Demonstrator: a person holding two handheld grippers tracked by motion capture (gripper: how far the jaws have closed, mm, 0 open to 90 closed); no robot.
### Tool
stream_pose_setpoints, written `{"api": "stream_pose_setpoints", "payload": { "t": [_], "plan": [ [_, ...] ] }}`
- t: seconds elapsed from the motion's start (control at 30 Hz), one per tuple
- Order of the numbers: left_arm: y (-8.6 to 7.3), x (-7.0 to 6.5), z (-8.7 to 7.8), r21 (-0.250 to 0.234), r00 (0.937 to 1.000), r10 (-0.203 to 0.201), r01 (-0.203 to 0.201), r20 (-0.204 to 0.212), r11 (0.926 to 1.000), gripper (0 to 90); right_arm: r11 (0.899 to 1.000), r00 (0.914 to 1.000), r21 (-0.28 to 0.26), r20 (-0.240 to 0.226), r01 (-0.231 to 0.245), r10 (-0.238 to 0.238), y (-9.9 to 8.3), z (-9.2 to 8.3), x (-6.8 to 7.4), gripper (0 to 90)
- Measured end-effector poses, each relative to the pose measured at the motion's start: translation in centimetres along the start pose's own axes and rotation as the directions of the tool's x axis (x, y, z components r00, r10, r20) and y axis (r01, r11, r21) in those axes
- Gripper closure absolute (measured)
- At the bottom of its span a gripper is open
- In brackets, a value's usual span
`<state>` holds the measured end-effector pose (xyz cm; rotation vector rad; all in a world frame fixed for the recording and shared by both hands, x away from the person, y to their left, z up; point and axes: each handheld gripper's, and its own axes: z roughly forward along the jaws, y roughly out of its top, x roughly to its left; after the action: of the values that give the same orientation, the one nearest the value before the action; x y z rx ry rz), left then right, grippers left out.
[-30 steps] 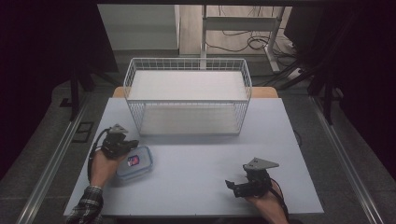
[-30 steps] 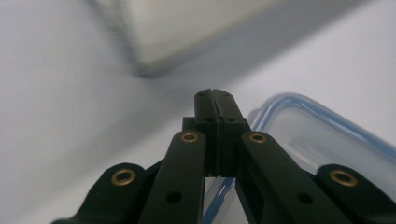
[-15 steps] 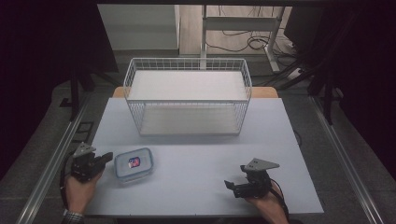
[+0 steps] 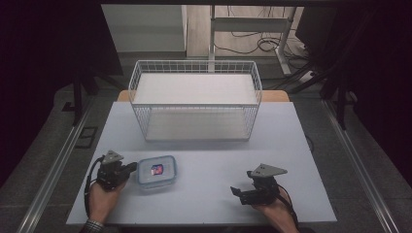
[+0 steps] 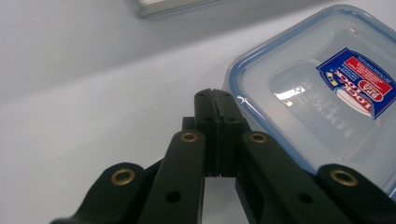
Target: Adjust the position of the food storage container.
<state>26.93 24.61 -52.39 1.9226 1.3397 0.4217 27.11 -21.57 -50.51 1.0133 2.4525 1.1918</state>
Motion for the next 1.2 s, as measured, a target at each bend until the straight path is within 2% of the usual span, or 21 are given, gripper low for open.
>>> {"api": "stream_pose_setpoints", "payload": {
  "t": [0.2,0.4,0.53,0.63,0.67,0.7,0.77,0.83,0.9,1.0,1.03,1.07,1.1,1.13,1.17,1.2],
  "plan": [
    [1.1,-2.7,1.5,0.004,0.9977,0.046,-0.046,0.049,0.9989,89.9,1.000,1.0000,-0.005,0.000,0.006,-0.006,0.3,0.2,0.1,17.5],
    [2.1,-5.5,3.1,-0.005,0.9912,0.099,-0.099,0.088,0.9951,89.9,1.000,1.0000,0.007,0.006,-0.003,0.003,0.3,0.3,0.0,17.7],
    [2.4,-6.4,3.6,-0.007,0.9878,0.108,-0.108,0.112,0.9941,89.8,1.000,1.0000,0.011,0.006,-0.007,0.007,0.2,0.4,0.0,17.7],
    [2.5,-7.3,3.9,-0.008,0.9834,0.114,-0.114,0.141,0.9934,89.9,1.000,0.9999,0.018,0.010,-0.008,0.008,0.2,0.5,-0.1,17.7],
    [2.6,-7.8,4.2,-0.006,0.9798,0.120,-0.120,0.161,0.9927,89.8,1.000,0.9999,0.021,0.010,-0.008,0.008,0.1,0.5,-0.1,17.6],
    [2.6,-7.8,4.2,-0.006,0.9798,0.120,-0.120,0.161,0.9927,89.9,1.000,0.9999,0.021,0.010,-0.008,0.008,0.1,0.5,-0.1,17.6],
    [2.6,-8.4,4.5,-0.006,0.9757,0.124,-0.125,0.180,0.9921,89.8,1.000,0.9999,0.020,0.010,-0.009,0.009,0.1,0.5,-0.1,17.5],
    [2.6,-9.0,4.9,-0.003,0.9697,0.151,-0.153,0.192,0.9882,89.8,1.000,0.9999,0.023,0.011,-0.007,0.007,0.1,0.6,-0.1,17.4],
    [2.7,-9.1,4.9,-0.010,0.9682,0.166,-0.167,0.187,0.9859,89.4,1.000,0.9999,0.025,0.011,-0.004,0.003,0.1,0.6,-0.1,16.9],
    [2.7,-8.0,3.9,-0.039,0.9724,0.131,-0.126,0.193,0.9912,81.2,1.000,1.0000,0.012,0.008,-0.002,0.002,0.0,0.4,-0.1,15.4],
    [2.6,-7.5,3.5,-0.048,0.9717,0.120,-0.113,0.203,0.9924,81.2,1.000,1.0000,0.012,0.008,-0.002,0.002,0.0,0.4,-0.1,15.4],
    [2.5,-7.2,3.0,-0.056,0.9708,0.108,-0.099,0.214,0.9936,73.4,1.000,0.9999,0.000,0.001,-0.015,0.015,0.0,0.3,-0.2,13.9],
    [2.3,-7.0,2.6,-0.065,0.9705,0.102,-0.090,0.219,0.9938,73.4,1.000,0.9999,0.000,0.001,-0.015,0.015,0.0,0.3,-0.2,13.9],
    [2.2,-6.8,2.1,-0.071,0.9693,0.094,-0.079,0.228,0.9943,64.7,1.000,0.9995,-0.014,-0.015,-0.027,0.026,-0.1,0.3,-0.3,11.1],
    [2.0,-6.7,1.8,-0.077,0.9655,0.094,-0.078,0.243,0.9940,64.7,1.000,0.9995,-0.014,-0.015,-0.027,0.026,-0.1,0.3,-0.3,11.1],
    [1.8,-6.6,1.4,-0.086,0.9635,0.096,-0.077,0.250,0.9933,58.9,1.000,0.9995,-0.016,-0.020,-0.026,0.025,-0.1,0.2,-0.4,9.8]
  ]
}}
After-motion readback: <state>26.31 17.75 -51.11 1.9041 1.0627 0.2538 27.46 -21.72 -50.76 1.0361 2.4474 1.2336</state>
